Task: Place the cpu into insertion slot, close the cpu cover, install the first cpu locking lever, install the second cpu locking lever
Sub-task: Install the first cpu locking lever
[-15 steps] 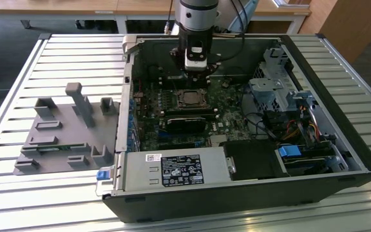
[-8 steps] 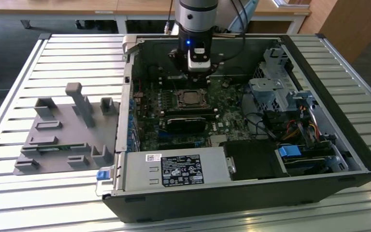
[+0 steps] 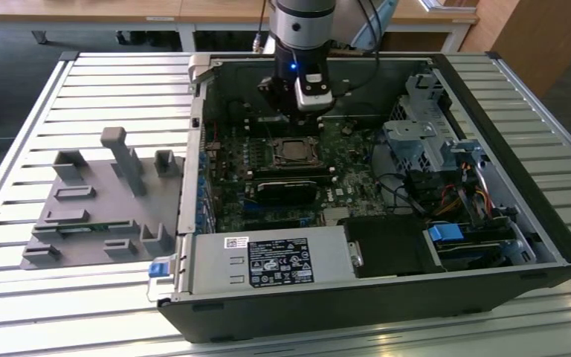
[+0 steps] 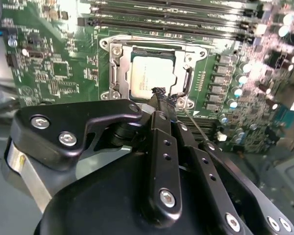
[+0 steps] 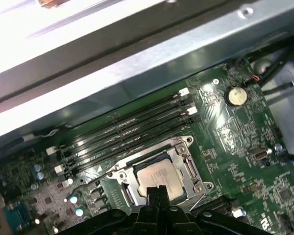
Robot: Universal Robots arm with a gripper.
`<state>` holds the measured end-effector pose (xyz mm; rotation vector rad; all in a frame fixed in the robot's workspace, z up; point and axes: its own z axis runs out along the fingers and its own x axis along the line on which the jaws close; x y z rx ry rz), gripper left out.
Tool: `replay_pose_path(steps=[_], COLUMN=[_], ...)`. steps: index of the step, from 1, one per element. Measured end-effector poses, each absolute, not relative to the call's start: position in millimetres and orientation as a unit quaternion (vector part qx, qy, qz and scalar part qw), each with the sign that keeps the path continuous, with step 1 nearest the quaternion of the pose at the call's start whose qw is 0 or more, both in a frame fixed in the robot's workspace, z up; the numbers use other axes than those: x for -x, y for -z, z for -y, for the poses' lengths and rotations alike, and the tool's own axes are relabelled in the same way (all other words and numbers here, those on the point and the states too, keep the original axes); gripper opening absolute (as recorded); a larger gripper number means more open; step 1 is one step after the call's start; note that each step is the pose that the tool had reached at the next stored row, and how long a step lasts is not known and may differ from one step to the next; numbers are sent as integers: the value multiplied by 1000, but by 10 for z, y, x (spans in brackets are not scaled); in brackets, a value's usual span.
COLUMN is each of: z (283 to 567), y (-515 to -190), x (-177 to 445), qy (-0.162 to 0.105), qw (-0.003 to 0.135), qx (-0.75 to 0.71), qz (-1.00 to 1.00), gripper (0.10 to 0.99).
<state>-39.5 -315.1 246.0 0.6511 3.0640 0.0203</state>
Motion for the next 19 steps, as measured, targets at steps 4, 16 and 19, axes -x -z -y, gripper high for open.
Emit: replay_pose_path(steps=[4,16,19], z=[3151,3151,3152], y=[-2460,-2458,-2457], x=[395,395,395], qy=[-7,-7,-9], qw=[4,4,3], qx=[-172,-64,-41], qz=[-985,-998,-999], gripper=[106,106,106])
